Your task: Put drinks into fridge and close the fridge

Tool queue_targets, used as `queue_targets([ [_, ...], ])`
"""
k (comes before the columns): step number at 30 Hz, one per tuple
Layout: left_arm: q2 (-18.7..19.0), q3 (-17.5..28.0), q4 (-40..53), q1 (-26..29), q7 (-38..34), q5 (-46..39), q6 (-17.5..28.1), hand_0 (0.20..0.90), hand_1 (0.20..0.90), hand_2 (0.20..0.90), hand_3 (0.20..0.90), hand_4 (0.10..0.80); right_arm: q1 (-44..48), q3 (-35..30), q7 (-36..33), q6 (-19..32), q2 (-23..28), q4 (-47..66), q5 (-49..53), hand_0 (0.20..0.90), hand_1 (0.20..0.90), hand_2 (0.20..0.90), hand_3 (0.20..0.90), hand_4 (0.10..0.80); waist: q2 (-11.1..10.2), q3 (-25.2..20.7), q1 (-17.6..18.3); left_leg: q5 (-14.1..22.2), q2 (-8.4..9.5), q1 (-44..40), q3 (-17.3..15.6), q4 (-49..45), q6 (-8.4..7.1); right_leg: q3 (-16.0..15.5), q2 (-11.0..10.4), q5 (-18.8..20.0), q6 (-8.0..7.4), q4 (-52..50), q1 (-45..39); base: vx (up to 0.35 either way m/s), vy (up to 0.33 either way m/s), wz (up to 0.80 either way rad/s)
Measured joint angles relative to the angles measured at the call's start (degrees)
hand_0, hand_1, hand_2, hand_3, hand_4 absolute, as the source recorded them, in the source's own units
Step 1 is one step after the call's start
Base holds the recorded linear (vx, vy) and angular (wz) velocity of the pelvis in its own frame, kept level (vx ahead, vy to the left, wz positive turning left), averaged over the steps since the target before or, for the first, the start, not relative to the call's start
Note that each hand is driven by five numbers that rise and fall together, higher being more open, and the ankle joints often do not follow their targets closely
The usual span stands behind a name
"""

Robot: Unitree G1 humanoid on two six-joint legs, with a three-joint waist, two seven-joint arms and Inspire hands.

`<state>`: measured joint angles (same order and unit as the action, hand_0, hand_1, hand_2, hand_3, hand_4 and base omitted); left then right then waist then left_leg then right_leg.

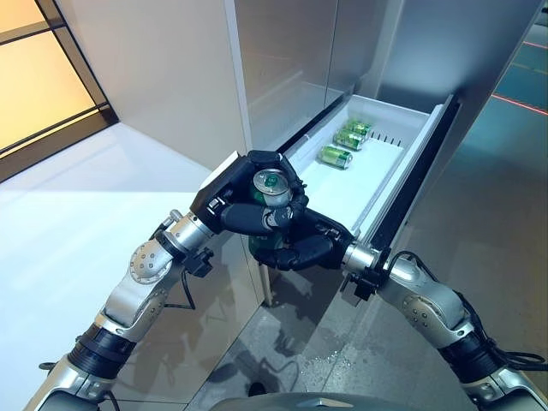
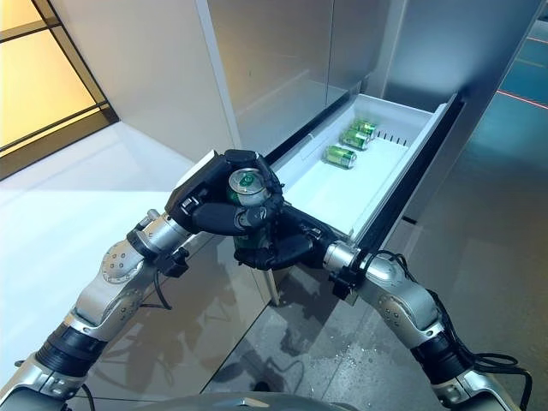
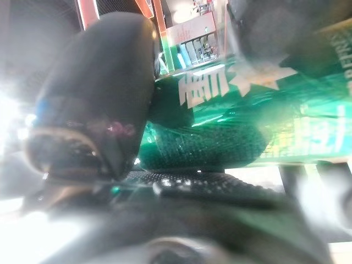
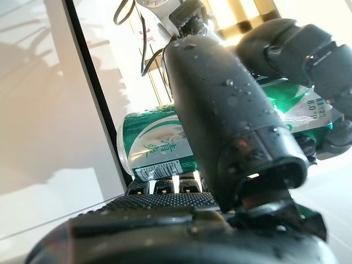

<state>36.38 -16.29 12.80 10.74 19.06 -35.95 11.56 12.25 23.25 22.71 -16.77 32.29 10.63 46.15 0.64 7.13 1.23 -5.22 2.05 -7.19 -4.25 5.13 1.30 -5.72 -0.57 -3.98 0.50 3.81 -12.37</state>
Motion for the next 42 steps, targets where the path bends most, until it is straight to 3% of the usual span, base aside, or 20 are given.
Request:
queue_targets([
  [6, -0.09, -2.03, -0.10, 0.00, -0.18, -3.18, -1.42, 0.300, 0.300, 0.300, 0.200, 0.100, 0.00, 1.94, 0.01, -0.28, 0.16, -0.71, 0.00, 0.900, 0.900, 0.900, 0.900, 0.800, -0.01, 0.00, -0.03, 0.00, 0.01, -0.02, -0.01, -0.01, 0.00, 0.01, -0.01, 0.02, -0.03, -0.01, -0.02, 0.000, 0.000, 0.00],
  [7, -0.26, -2.42, -0.10, 0.00, -0.19, -3.41, -1.68, 0.300, 0.300, 0.300, 0.200, 0.100, 0.00, 2.19, 0.00, -0.28, 0.14, -0.93, 0.00, 0.728, 0.728, 0.728, 0.700, 0.600, -0.01, 0.00, -0.03, 0.00, 0.00, -0.03, -0.01, -0.01, 0.00, 0.02, 0.00, 0.03, -0.03, -0.01, -0.03, 0.000, 0.000, 0.00],
  [8, -0.36, -2.84, -0.10, 0.00, -0.27, -3.41, -1.69, 0.300, 0.300, 0.300, 0.200, 0.100, 0.00, 2.35, 0.00, -0.29, 0.19, -1.07, 0.00, 0.401, 0.401, 0.401, 0.318, 0.218, -0.01, 0.00, -0.05, 0.00, 0.00, -0.03, -0.01, -0.01, 0.00, 0.02, 0.00, 0.04, -0.05, -0.02, -0.03, 0.000, 0.000, 0.00],
  [9, -0.38, -3.14, -0.10, 0.00, -0.29, -3.41, -1.69, 0.300, 0.300, 0.300, 0.200, 0.100, 0.00, 2.52, 0.00, -0.30, 0.18, -1.17, 0.00, 0.300, 0.300, 0.300, 0.200, 0.100, -0.01, -0.01, -0.04, 0.00, 0.00, -0.04, -0.02, -0.01, 0.00, 0.04, 0.00, 0.05, -0.05, -0.02, -0.04, 0.000, 0.000, 0.00],
  [20, -2.68, -4.25, -0.10, 0.00, -2.62, -10.39, -3.97, 0.300, 0.300, 0.300, 0.200, 0.100, 1.49, 4.54, -0.75, -0.63, 0.14, -1.52, 0.00, 0.300, 0.300, 0.300, 0.200, 0.100, -0.02, -0.02, -0.04, -0.01, 0.01, -0.10, 0.02, -0.02, 0.01, 0.05, 0.01, 0.06, -0.06, -0.08, -0.12, 0.000, 0.000, 0.00],
  [29, -3.81, -4.46, -0.15, 0.09, -4.06, -10.99, -5.13, 0.300, 0.300, 0.300, 0.200, 0.100, 1.84, 5.00, -1.22, -0.55, 0.02, -1.96, 0.23, 0.300, 0.300, 0.300, 0.200, 0.100, -0.04, -0.03, 0.10, -0.01, -0.01, -0.26, -0.06, -0.02, 0.01, 0.15, 0.03, 0.06, -0.06, -0.21, -0.15, 0.000, 0.000, 0.00],
  [30, -3.87, -4.46, -0.18, 0.09, -4.11, -10.91, -5.27, 0.488, 0.488, 0.488, 0.420, 0.320, 1.84, 5.11, -1.31, -0.50, 0.02, -2.06, 0.39, 0.300, 0.300, 0.300, 0.200, 0.100, -0.04, -0.04, 0.10, -0.01, -0.02, -0.27, -0.08, -0.02, 0.01, 0.16, 0.03, 0.06, -0.06, -0.24, -0.14, 0.000, 0.000, 0.00],
  [31, -3.90, -4.45, -0.20, 0.09, -4.13, -10.84, -5.36, 0.855, 0.855, 0.855, 0.848, 0.748, 1.83, 5.21, -1.35, -0.37, 0.02, -2.16, 0.43, 0.300, 0.300, 0.300, 0.200, 0.100, -0.04, -0.04, 0.10, -0.01, -0.02, -0.28, -0.09, -0.02, 0.01, 0.16, 0.03, 0.05, -0.06, -0.26, -0.14, 0.000, 0.000, 0.00],
  [32, -3.91, -4.44, -0.21, 0.09, -4.14, -10.73, -5.48, 0.900, 0.900, 0.900, 0.900, 0.800, 1.83, 5.30, -1.39, -0.12, 0.02, -2.35, 0.46, 0.300, 0.300, 0.300, 0.200, 0.100, -0.04, -0.04, 0.10, -0.01, -0.03, -0.29, -0.10, -0.02, 0.01, 0.18, 0.04, 0.05, -0.06, -0.29, -0.13, 0.000, 0.000, 0.00],
  [42, -7.86, -3.85, -0.23, 0.09, -8.55, -4.99, -2.98, 0.900, 0.900, 0.900, 0.900, 0.800, 1.59, 5.79, -4.29, 2.35, -1.21, -3.24, 2.22, 0.300, 0.300, 0.300, 0.200, 0.100, -0.04, -0.04, 0.17, -0.02, -0.06, -0.42, -0.21, -0.02, 0.03, 0.29, 0.06, 0.05, -0.06, -0.43, -0.13, 0.000, 0.000, 0.00],
])
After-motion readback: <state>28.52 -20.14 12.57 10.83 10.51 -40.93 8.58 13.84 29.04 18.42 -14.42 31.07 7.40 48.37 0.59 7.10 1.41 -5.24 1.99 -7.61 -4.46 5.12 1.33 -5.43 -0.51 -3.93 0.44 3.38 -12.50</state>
